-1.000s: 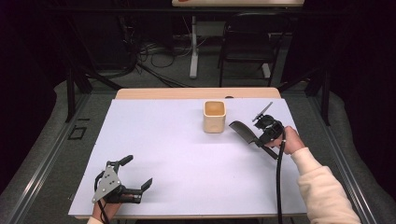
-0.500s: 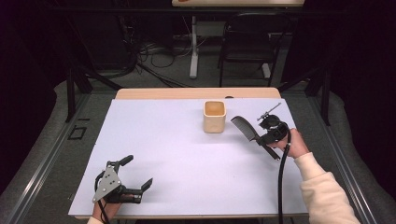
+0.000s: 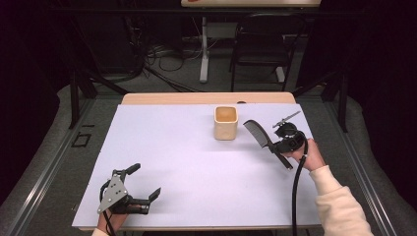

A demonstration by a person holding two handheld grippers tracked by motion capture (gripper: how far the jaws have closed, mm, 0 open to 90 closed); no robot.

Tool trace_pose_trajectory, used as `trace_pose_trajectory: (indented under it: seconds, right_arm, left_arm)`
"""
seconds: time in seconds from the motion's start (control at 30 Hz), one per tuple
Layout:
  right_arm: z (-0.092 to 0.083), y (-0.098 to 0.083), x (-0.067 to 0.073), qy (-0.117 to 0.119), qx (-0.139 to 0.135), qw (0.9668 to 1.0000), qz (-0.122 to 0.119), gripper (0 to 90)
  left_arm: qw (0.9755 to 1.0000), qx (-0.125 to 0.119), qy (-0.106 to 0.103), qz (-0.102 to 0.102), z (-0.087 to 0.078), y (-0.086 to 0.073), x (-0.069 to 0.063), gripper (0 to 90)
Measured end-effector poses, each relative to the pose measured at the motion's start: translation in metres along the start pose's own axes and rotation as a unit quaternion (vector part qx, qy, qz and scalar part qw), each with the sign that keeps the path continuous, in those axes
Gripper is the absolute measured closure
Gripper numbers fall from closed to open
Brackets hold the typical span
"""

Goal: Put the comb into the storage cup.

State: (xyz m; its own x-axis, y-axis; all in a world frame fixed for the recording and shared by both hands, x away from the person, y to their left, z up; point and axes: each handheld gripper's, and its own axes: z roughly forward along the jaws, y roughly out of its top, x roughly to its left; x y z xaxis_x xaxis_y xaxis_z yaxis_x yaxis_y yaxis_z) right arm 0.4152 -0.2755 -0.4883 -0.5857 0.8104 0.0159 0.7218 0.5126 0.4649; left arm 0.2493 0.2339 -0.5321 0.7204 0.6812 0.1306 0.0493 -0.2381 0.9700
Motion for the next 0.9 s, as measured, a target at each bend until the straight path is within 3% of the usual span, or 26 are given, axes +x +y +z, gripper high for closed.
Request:
trace_pose_trajectory:
  seconds: [0.4,0.9]
  right_arm:
    - [-0.006,-0.002,0.006,0.000,-0.056,0.9984,0.000,72.3]
    - [-0.007,-0.005,0.011,0.000,-0.122,0.9926,0.005,72.3]
  left_arm:
    - [1.0000,0.000,0.001,0.000,0.000,0.000,0.000,0.3]
    - [1.0000,0.000,-0.001,0.000,0.000,0.000,0.000,0.3]
